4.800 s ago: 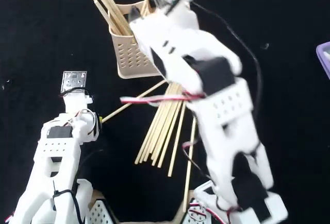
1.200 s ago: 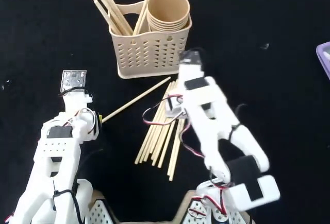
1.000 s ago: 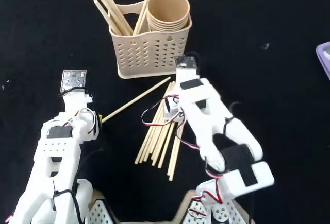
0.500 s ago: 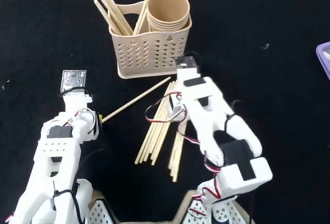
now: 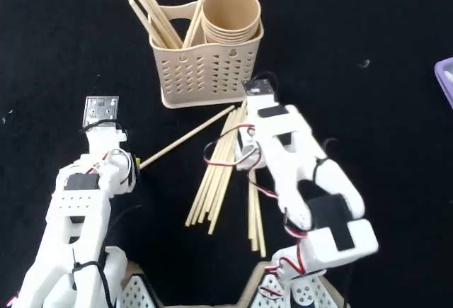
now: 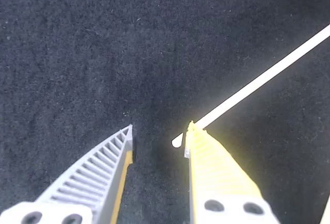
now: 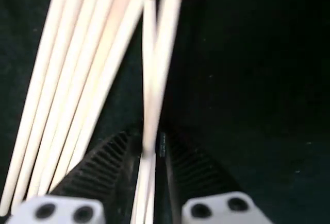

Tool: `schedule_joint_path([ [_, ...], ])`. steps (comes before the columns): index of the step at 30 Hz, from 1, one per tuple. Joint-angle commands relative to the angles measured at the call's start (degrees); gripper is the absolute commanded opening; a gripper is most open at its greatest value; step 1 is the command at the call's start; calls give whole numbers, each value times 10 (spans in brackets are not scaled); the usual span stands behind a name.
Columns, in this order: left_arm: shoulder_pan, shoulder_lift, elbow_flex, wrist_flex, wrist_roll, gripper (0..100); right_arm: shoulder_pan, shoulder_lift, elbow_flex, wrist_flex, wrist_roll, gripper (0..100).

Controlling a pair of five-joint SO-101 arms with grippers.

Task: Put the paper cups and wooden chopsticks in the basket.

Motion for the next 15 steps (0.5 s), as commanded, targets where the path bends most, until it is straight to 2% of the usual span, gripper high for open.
schedule_joint_path([
  [1,0,2,-5,-9,1,170,66,-73,-1,5,33,11],
  [5,0,2,-5,-9,1,170,110,-102,2,10,67,11],
  [11,0,2,-5,-9,1,170,111,-102,-2,2,71,17],
  [13,0,2,-5,-9,1,170,111,-102,-1,-4,69,67],
  [15,0,2,-5,-9,1,170,111,-102,0,1,61,163],
])
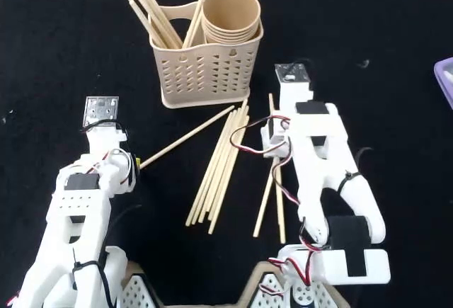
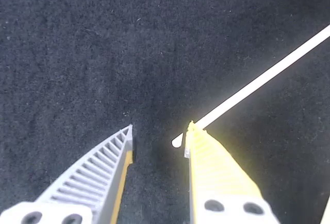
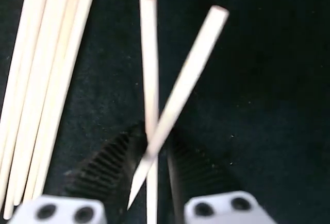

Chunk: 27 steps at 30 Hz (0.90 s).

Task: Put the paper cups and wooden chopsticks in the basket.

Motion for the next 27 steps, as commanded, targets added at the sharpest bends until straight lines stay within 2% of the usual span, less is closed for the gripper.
schedule_joint_path([
  [1,0,2,-5,-9,1,170,11,-29,-7,5,-10,209],
  [3,0,2,-5,-9,1,170,11,-29,-8,17,-10,256],
  [8,0,2,-5,-9,1,170,11,-34,-8,22,-3,219],
  [15,0,2,-5,-9,1,170,25,-29,-5,38,57,219],
  [20,0,2,-5,-9,1,170,47,-28,1,40,65,234],
  [23,0,2,-5,-9,1,170,21,-22,15,41,65,309],
  [27,0,2,-5,-9,1,170,-14,5,19,40,61,317],
])
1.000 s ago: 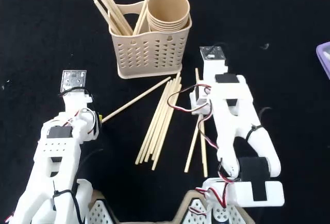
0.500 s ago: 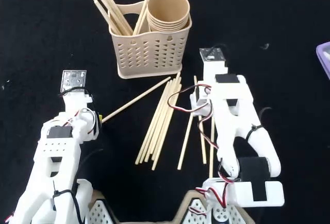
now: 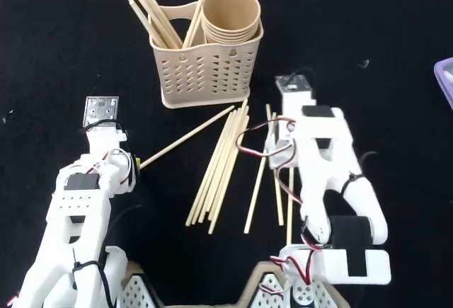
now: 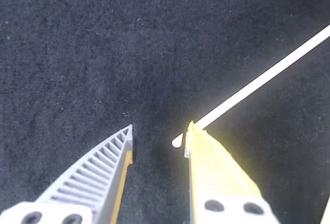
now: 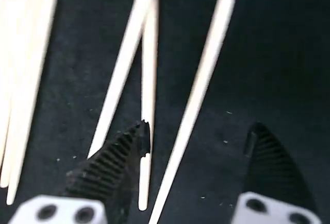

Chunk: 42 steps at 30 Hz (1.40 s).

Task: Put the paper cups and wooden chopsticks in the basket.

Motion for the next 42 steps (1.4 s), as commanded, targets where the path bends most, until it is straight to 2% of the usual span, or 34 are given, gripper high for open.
schedule_joint_path([
  [1,0,2,-5,-9,1,170,-27,7,-7,0,3,317],
  [8,0,2,-5,-9,1,170,-28,73,-35,-1,4,306],
  [15,-1,2,-5,-9,1,170,-24,153,-58,-32,3,194],
  [21,0,2,-5,-9,1,170,-23,139,-57,-31,3,58],
  [31,0,2,-5,-9,1,170,27,21,-56,16,7,49],
  [37,0,2,-5,-9,1,170,28,-3,-52,13,7,27],
  [42,0,1,-5,-9,1,170,24,-3,-41,17,5,90],
])
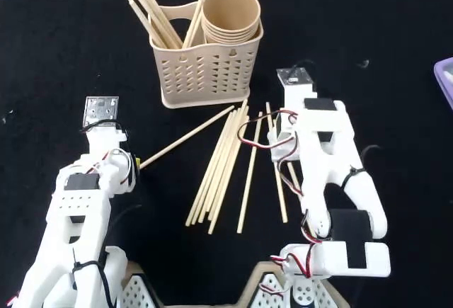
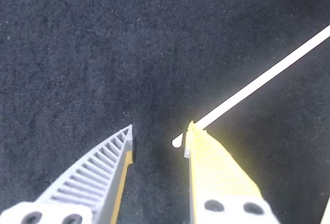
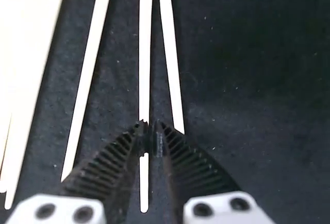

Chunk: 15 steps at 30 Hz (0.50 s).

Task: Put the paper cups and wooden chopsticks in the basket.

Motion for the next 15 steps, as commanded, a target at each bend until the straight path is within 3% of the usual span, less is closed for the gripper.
schedule_joint_path([
  [1,0,1,-5,-9,1,170,0,-28,6,3,4,121],
  [5,0,1,-5,-9,1,170,0,-28,9,3,4,224],
  [15,-3,1,-5,-9,1,170,-68,-28,8,-18,6,224],
])
